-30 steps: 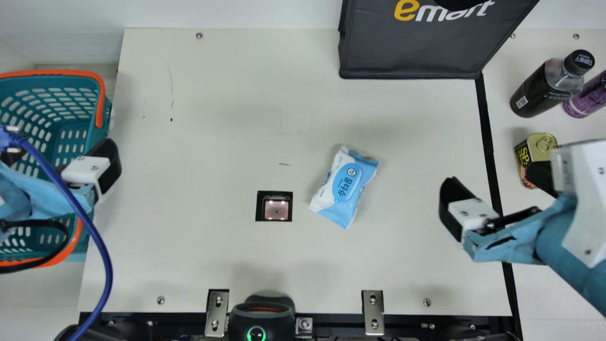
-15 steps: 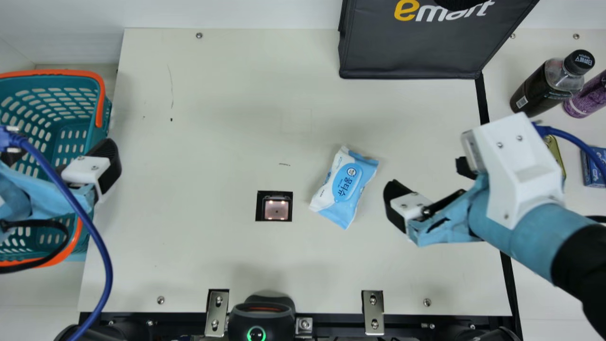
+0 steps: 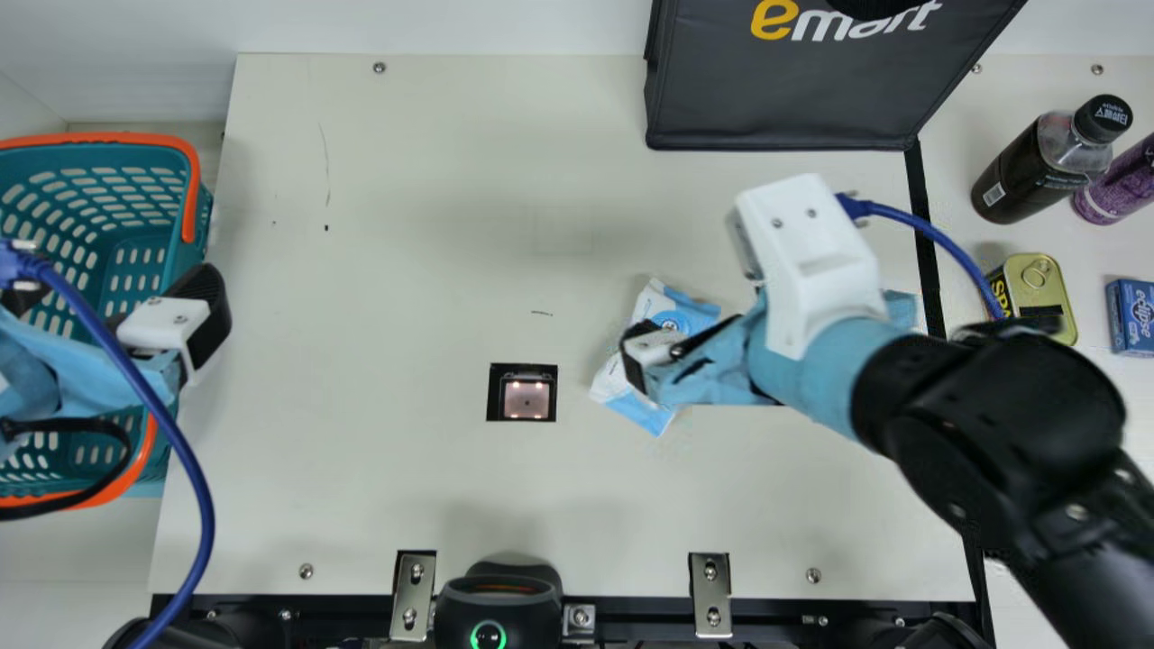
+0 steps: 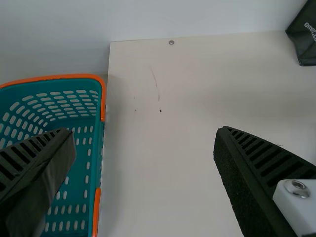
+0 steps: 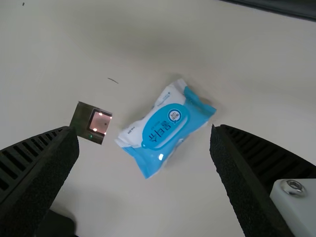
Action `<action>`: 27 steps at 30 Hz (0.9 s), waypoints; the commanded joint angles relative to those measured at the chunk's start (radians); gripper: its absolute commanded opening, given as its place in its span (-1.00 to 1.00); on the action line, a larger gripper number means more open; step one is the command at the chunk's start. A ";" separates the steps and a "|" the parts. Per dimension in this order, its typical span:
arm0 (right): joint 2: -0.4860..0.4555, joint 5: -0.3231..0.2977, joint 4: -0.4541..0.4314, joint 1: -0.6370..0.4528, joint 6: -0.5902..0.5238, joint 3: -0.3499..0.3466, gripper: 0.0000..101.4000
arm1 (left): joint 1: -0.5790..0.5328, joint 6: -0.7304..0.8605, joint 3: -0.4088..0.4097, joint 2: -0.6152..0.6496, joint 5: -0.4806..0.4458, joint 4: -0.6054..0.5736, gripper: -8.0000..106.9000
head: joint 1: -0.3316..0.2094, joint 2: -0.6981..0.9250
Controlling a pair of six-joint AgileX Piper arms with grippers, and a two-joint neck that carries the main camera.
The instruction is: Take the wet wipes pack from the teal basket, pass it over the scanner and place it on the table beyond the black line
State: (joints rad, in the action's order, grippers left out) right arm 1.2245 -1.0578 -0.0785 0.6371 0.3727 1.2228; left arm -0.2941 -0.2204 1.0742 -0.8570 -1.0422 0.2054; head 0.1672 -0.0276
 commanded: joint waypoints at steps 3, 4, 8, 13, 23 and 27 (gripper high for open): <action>0.081 -0.001 -0.054 0.072 0.179 0.033 0.87 | 0.000 0.000 0.000 0.000 0.000 0.000 0.71 | -0.029 0.000; 0.097 -0.001 -0.070 0.082 0.211 0.039 0.87 | 0.000 0.000 0.000 0.000 0.000 0.000 0.71 | -0.029 0.000; 0.160 -0.009 -0.132 0.121 0.354 0.066 0.87 | 0.000 0.000 0.000 0.000 0.000 0.000 0.71 | -0.029 0.000; 0.232 -0.040 -0.206 0.164 0.527 0.100 0.87 | 0.000 0.000 0.000 0.000 0.000 0.000 0.71 | -0.029 0.000; 0.336 -0.095 -0.270 0.191 0.771 0.133 0.87 | 0.000 0.000 0.000 0.000 0.000 0.000 0.71 | -0.029 0.000; 0.345 -0.077 -0.265 0.177 0.829 0.103 0.87 | 0.000 0.000 0.000 0.000 0.000 0.000 0.71 | -0.029 0.000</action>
State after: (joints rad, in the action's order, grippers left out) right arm 1.5694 -1.1427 -0.3458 0.8179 1.1723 1.3353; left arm -0.2941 -0.2204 1.0742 -0.8570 -1.0422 0.2054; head 0.1672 -0.0276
